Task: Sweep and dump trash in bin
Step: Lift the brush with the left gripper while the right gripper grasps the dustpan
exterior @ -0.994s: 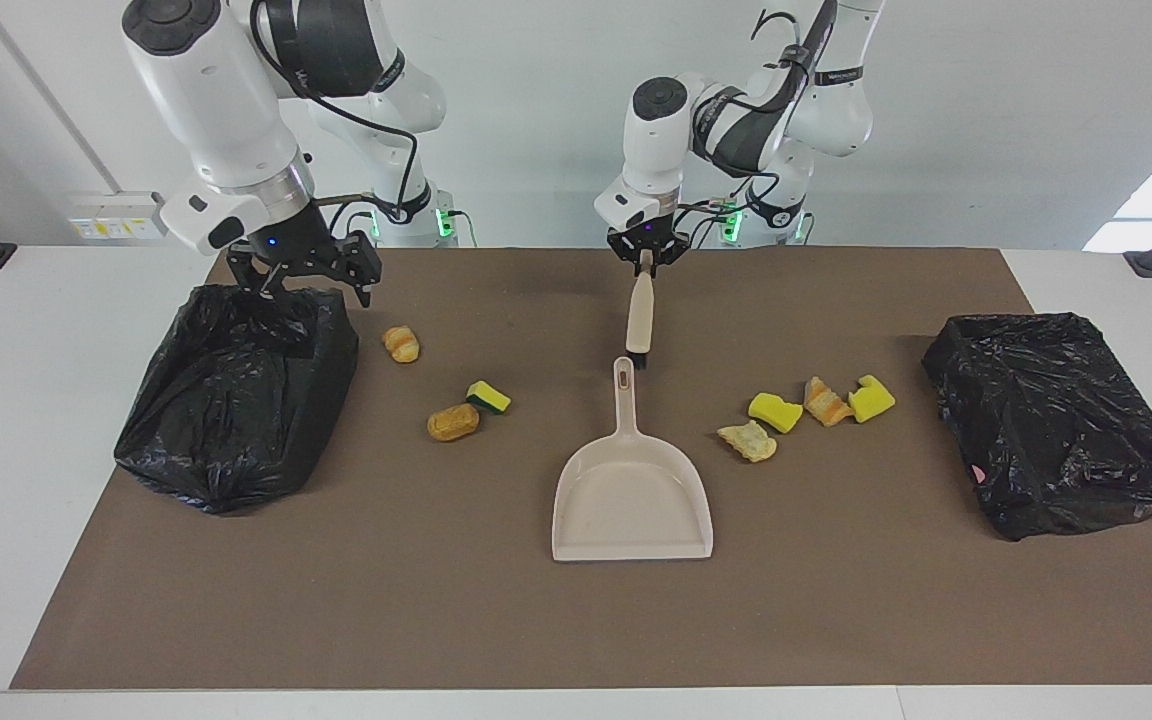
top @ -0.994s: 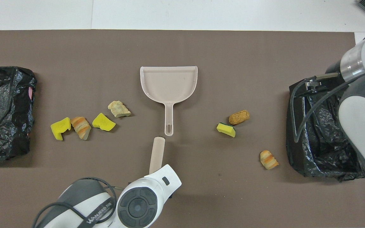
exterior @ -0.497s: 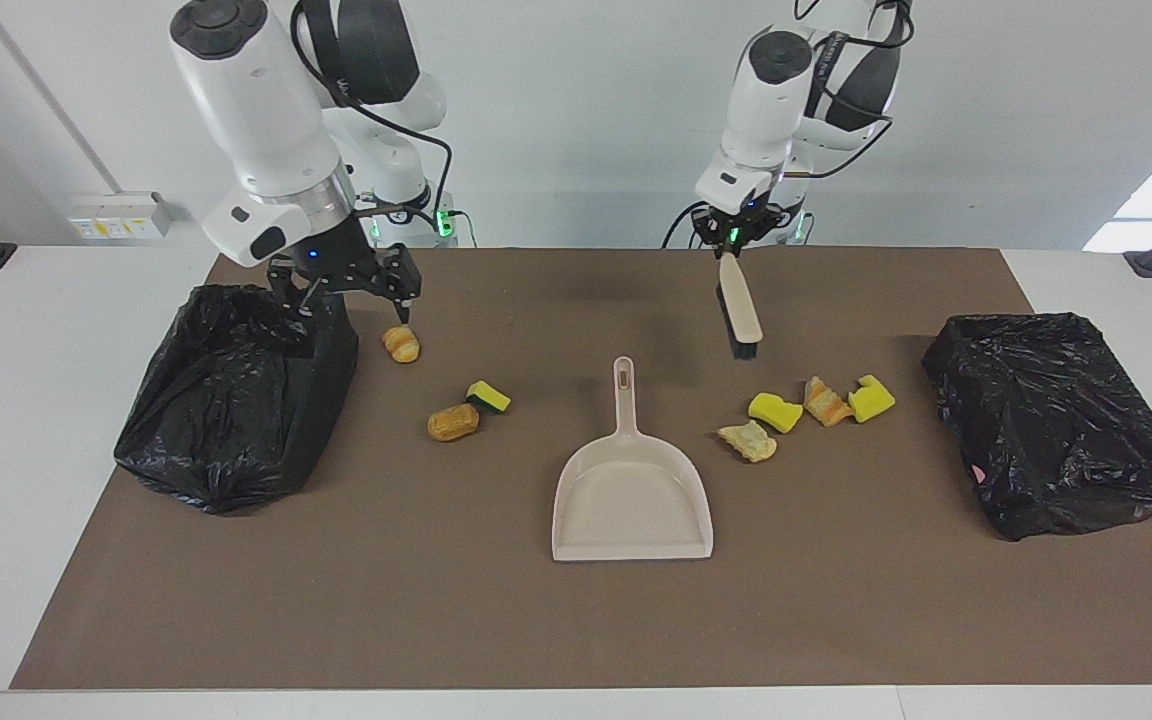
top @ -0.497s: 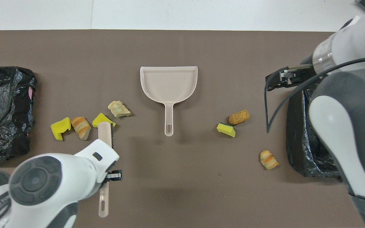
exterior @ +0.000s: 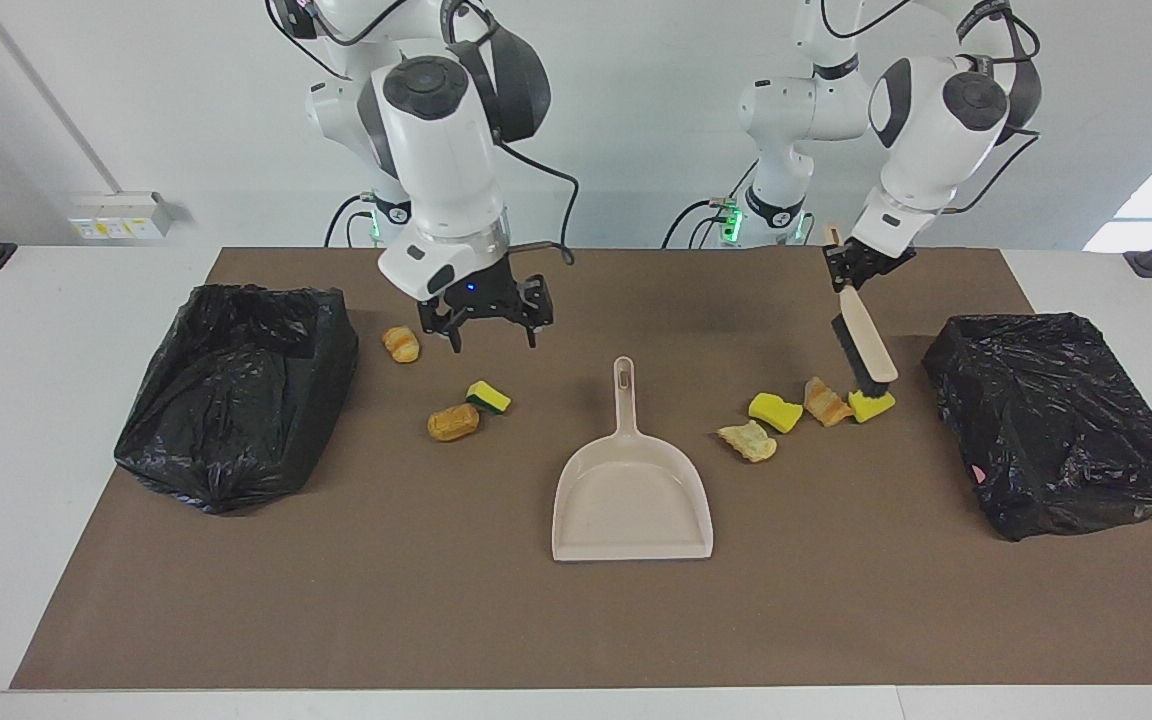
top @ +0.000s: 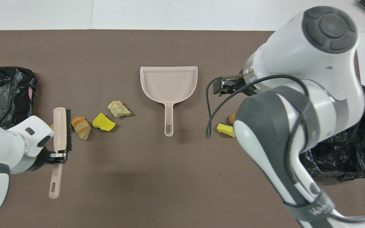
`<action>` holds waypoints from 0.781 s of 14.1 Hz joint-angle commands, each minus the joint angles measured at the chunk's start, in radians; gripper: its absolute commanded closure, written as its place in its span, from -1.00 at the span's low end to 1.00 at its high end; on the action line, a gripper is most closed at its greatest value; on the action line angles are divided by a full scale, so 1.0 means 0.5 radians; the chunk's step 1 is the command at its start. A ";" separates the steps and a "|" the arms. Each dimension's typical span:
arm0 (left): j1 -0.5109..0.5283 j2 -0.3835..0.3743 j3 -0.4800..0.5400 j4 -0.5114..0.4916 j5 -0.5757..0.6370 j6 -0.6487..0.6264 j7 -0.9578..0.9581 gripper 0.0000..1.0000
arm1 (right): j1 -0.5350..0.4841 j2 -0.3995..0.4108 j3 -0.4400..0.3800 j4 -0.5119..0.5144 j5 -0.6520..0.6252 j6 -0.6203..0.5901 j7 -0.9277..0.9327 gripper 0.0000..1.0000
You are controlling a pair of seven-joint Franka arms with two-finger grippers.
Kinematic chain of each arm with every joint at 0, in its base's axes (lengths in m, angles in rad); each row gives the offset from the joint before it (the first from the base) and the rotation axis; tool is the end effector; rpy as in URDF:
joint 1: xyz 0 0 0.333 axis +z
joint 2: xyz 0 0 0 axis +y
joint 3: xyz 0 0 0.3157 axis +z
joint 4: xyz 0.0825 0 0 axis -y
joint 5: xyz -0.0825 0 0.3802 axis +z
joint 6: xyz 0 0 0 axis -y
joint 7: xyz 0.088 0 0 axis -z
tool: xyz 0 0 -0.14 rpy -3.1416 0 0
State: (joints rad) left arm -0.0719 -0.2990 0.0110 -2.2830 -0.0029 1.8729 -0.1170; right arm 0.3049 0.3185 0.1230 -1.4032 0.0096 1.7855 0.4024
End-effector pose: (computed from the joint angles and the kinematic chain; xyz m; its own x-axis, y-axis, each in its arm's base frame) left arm 0.4383 -0.0269 0.4330 0.9922 0.0565 -0.1108 0.0560 -0.9984 -0.0071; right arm 0.6060 0.2662 0.4987 0.9990 0.0149 0.0418 0.0178 -0.9974 -0.0699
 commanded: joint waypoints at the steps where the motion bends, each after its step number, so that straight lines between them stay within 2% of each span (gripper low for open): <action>1: 0.171 0.131 -0.034 0.019 0.015 0.168 0.065 1.00 | 0.098 0.148 -0.001 0.008 -0.035 0.196 0.100 -1.00; 3: 0.257 0.241 -0.031 0.019 0.027 0.245 0.050 1.00 | 0.227 0.292 -0.001 0.018 -0.160 0.309 0.265 -1.00; 6: 0.245 0.392 -0.034 0.013 0.107 0.350 0.016 1.00 | 0.399 0.427 -0.001 0.018 -0.280 0.457 0.431 -1.00; 9: 0.221 0.398 -0.037 -0.020 0.116 0.377 0.004 1.00 | 0.467 0.443 0.002 -0.025 -0.345 0.543 0.524 -1.00; 10: 0.202 0.398 -0.040 -0.045 0.116 0.393 -0.011 1.00 | 0.476 0.440 0.002 -0.068 -0.348 0.555 0.548 -0.92; 11: 0.169 0.392 -0.044 -0.057 0.116 0.384 -0.045 1.00 | 0.507 0.437 0.002 -0.123 -0.351 0.613 0.569 -0.71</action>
State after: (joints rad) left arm 0.0398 -0.0868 -0.0085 -2.2867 0.0350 2.0480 -0.1011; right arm 0.5522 0.5488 0.1219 -1.4156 -0.1409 2.0458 0.6488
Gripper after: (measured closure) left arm 0.749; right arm 0.035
